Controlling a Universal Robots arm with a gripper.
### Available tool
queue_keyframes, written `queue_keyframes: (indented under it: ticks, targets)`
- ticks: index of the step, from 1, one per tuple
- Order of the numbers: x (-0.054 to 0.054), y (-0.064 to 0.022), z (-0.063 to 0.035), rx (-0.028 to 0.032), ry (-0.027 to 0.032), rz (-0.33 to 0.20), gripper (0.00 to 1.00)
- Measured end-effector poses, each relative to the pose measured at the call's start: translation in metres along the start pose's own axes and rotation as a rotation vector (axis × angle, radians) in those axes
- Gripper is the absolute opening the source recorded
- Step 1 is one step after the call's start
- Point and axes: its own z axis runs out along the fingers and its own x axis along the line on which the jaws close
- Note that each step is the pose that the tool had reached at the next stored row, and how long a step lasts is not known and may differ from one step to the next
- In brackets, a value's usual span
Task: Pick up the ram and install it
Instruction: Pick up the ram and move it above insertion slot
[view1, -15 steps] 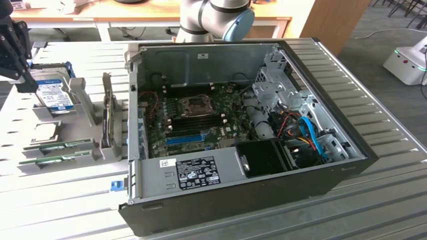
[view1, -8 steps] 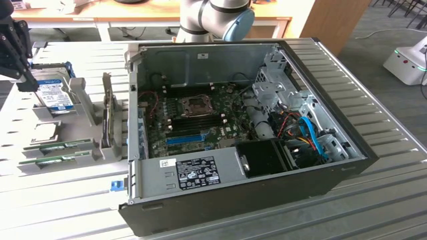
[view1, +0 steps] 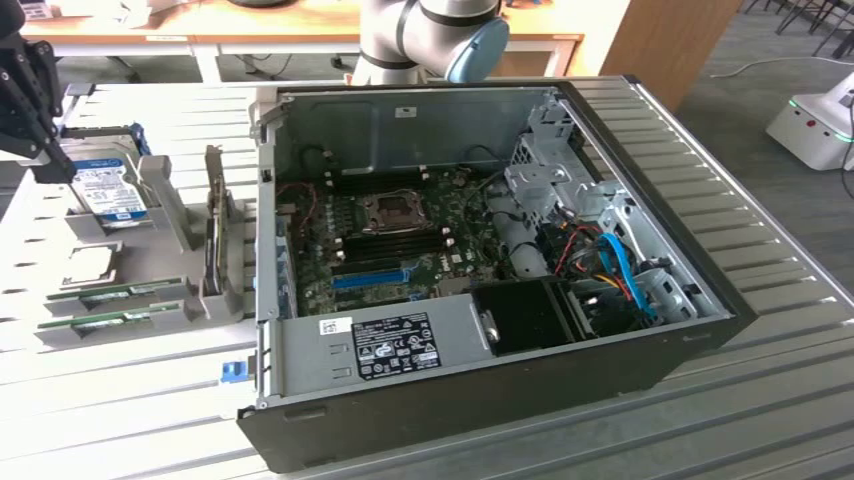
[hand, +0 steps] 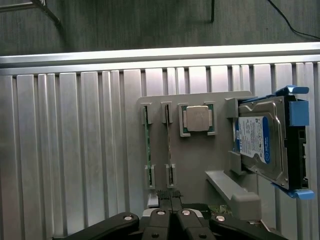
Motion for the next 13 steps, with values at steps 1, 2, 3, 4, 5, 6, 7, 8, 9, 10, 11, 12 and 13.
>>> queue_keyframes:
  ticks: [1,2,3,4,5,6,7,8,9,10,11,12,13]
  targets:
    - [0.0000,0.0000,0.0000,-0.0001,0.0001,0.000,0.11]
    - [0.0000,0.0000,0.0000,-0.0001,0.0001,0.000,0.11]
    - [0.0000,0.0000,0.0000,-0.0001,0.0001,0.000,0.11]
    - [0.0000,0.0001,-0.0001,-0.0002,0.0002,0.000,0.11]
    - [0.0000,0.0001,-0.0001,-0.0001,0.0001,0.000,0.11]
    - [0.0000,0.0001,-0.0001,-0.0002,0.0001,0.000,0.11]
    - [0.0000,0.0001,0.0000,-0.0001,0.0001,0.000,0.11]
    - [0.0000,0.0001,-0.0001,-0.0002,0.0001,0.000,0.11]
    - [0.0000,0.0001,-0.0001,-0.0008,-0.0001,0.000,0.11]
    - [0.0000,0.0002,-0.0001,-0.0018,-0.0003,0.000,0.11]
    - [0.0000,0.0001,-0.0001,-0.0035,-0.0010,0.000,0.11]
    - [0.0001,0.0000,0.0000,-0.0056,-0.0021,0.000,0.11]
    - [0.0001,-0.0001,0.0000,-0.0083,-0.0028,0.000,0.11]
